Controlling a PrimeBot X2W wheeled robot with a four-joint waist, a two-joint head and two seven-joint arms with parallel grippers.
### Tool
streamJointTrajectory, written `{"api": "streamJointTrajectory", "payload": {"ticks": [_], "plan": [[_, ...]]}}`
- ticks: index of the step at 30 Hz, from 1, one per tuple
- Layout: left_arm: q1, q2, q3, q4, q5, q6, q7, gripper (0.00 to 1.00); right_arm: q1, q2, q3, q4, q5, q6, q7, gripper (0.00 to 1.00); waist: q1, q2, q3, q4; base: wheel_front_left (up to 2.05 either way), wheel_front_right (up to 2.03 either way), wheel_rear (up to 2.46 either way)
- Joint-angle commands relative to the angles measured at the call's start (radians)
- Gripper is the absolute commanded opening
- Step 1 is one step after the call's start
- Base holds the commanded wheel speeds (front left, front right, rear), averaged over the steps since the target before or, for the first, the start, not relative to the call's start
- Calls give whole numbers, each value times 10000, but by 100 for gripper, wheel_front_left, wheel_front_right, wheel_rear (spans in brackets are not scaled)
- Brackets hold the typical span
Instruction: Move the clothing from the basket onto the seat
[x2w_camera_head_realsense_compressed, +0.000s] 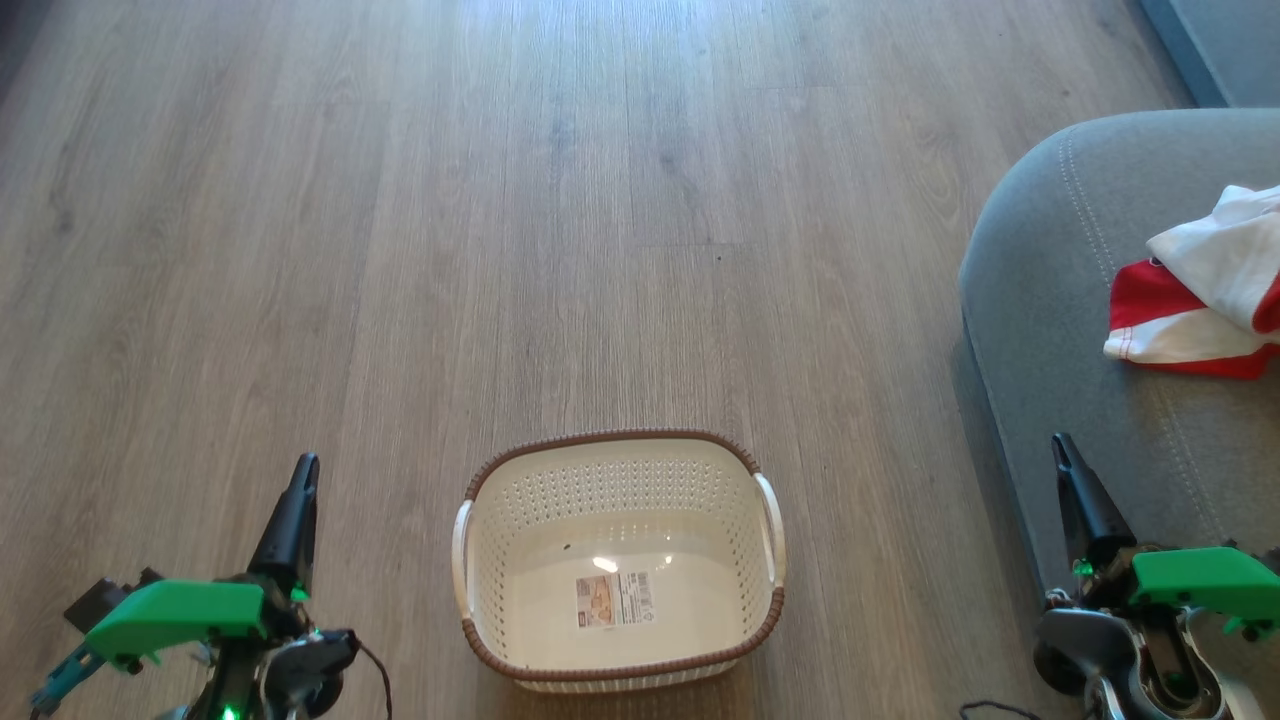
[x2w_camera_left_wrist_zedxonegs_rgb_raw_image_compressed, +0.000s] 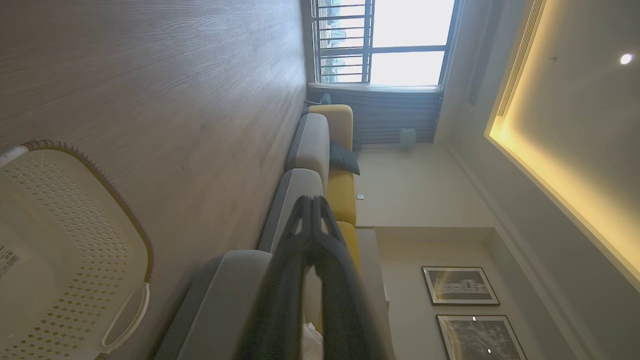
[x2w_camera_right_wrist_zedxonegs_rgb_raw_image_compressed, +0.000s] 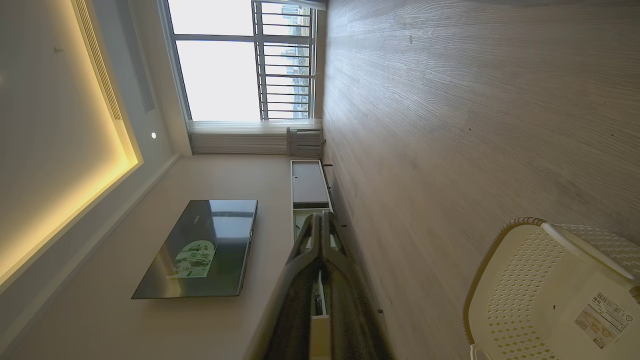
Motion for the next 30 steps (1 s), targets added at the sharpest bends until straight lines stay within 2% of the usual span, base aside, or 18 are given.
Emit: {"api": "streamJointTrajectory", "payload": {"ticks": [1, 30], "plan": [[-470, 116, 351, -330, -67, -94, 76, 0, -562, -35, 173, -389, 61, 6, 59, 0, 0, 0, 0, 0, 0, 0, 0], [-470, 116, 351, -330, -68, -94, 75, 0, -562, -35, 173, -389, 61, 6, 59, 0, 0, 0, 0, 0, 0, 0, 0]]}}
